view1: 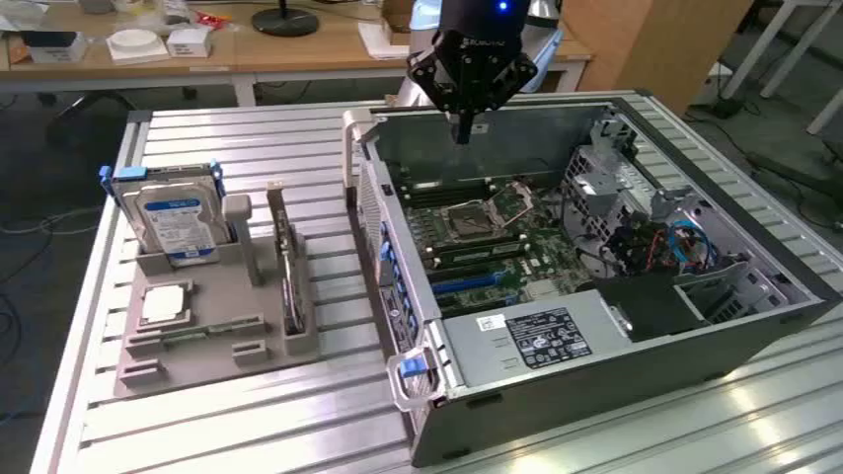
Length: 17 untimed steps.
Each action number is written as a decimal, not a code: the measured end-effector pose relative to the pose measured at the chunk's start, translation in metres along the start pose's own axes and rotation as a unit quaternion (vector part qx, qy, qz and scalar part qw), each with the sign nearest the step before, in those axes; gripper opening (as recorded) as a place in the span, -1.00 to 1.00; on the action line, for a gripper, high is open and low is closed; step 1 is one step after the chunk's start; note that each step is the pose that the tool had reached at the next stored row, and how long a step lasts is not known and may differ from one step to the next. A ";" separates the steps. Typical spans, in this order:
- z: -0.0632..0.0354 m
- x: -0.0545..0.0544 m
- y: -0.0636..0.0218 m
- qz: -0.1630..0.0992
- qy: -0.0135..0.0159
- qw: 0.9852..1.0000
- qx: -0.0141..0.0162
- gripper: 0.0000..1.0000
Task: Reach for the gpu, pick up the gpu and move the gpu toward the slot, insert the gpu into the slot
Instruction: 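Reach for the gpu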
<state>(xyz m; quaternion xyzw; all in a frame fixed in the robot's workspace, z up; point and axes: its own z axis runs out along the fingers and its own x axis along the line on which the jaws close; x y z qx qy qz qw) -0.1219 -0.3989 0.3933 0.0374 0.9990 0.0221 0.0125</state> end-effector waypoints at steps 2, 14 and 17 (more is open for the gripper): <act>0.0000 0.000 0.0000 0.000 0.000 1.000 0.000 -0.80; -0.0004 0.016 -0.0012 0.000 0.000 1.000 0.000 -0.80; -0.0006 0.023 -0.0017 0.000 0.000 1.000 0.000 -0.80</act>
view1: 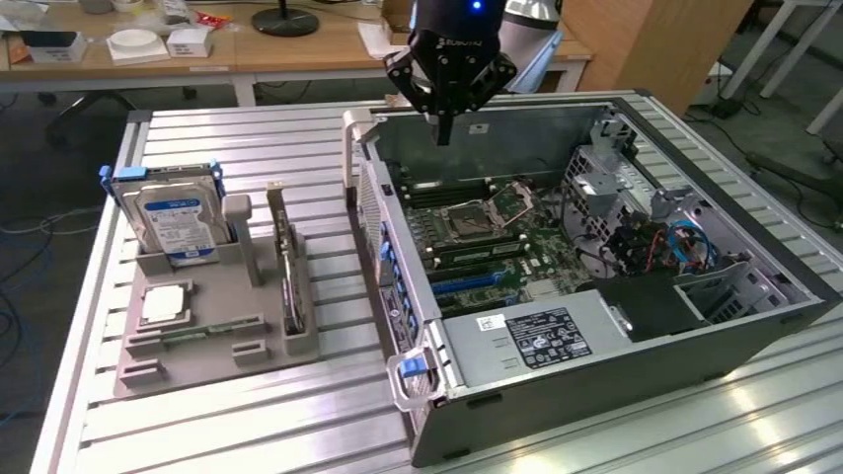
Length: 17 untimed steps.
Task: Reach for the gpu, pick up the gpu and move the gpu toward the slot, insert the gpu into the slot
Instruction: 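Reach for the gpu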
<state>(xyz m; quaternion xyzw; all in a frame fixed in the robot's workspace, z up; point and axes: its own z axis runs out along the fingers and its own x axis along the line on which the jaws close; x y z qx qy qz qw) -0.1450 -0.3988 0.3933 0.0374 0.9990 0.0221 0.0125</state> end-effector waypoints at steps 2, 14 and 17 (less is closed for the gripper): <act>-0.0001 0.006 -0.0004 0.000 0.000 1.000 0.000 -0.80; -0.0013 0.048 -0.0036 0.000 0.000 1.000 0.000 -0.80; -0.0017 0.061 -0.0046 0.000 0.000 1.000 0.000 -0.80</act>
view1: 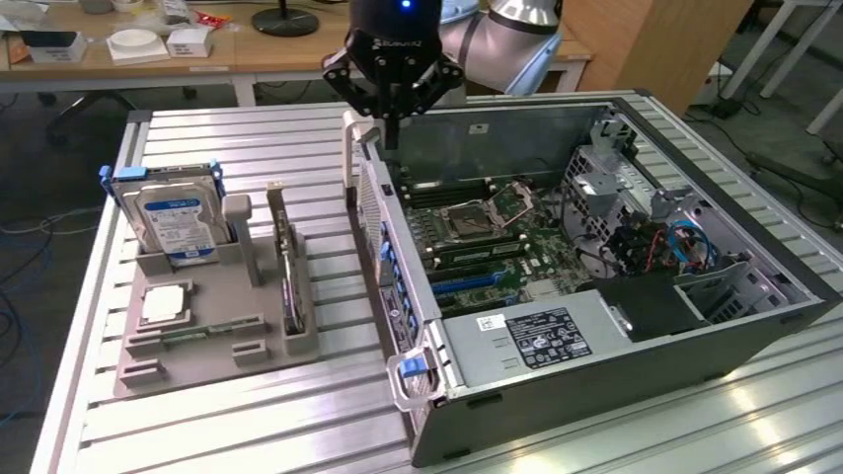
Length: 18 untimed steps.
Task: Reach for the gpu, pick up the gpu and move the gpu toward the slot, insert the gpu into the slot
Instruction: 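Reach for the gpu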
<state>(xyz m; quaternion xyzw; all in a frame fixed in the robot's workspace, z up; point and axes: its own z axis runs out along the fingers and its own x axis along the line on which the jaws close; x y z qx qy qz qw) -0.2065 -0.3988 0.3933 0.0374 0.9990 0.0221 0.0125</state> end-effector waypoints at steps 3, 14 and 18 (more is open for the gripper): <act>-0.0003 0.014 -0.0010 0.000 0.000 1.000 0.000 -0.80; -0.0016 0.064 -0.0048 0.000 0.000 1.000 0.000 -0.80; -0.0020 0.082 -0.0061 0.000 0.000 1.000 0.000 -0.80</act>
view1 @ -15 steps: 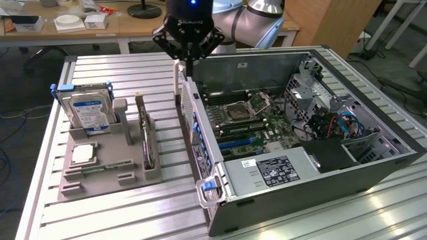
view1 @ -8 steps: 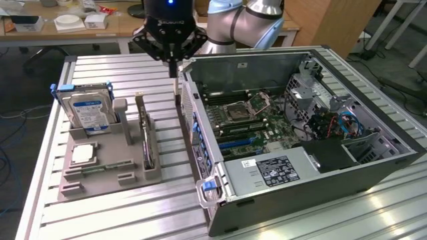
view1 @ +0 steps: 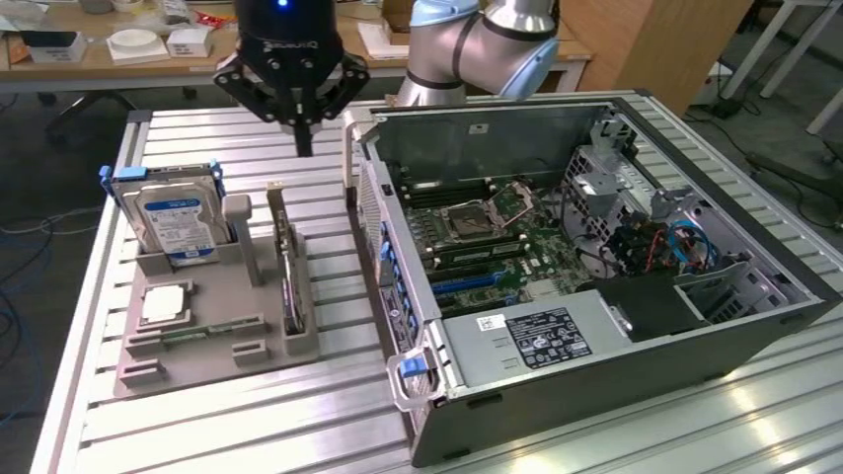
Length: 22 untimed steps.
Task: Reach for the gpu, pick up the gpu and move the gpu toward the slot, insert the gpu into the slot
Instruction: 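Reach for the gpu, then pick up the gpu and move the gpu toward the slot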
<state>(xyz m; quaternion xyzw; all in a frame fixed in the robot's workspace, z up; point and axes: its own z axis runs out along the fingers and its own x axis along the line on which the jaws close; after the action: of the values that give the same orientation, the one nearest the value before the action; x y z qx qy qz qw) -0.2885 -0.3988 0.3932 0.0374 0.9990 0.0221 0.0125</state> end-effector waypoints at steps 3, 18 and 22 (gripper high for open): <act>-0.0004 0.013 -0.0010 0.000 0.000 1.000 0.000 -0.80; -0.0012 0.049 -0.0036 0.000 0.000 1.000 0.000 -0.80; -0.0012 0.049 -0.0036 0.000 0.000 1.000 0.000 -0.80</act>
<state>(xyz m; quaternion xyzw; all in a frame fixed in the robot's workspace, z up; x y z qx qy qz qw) -0.3374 -0.3988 0.3930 0.0373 0.9990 0.0221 0.0125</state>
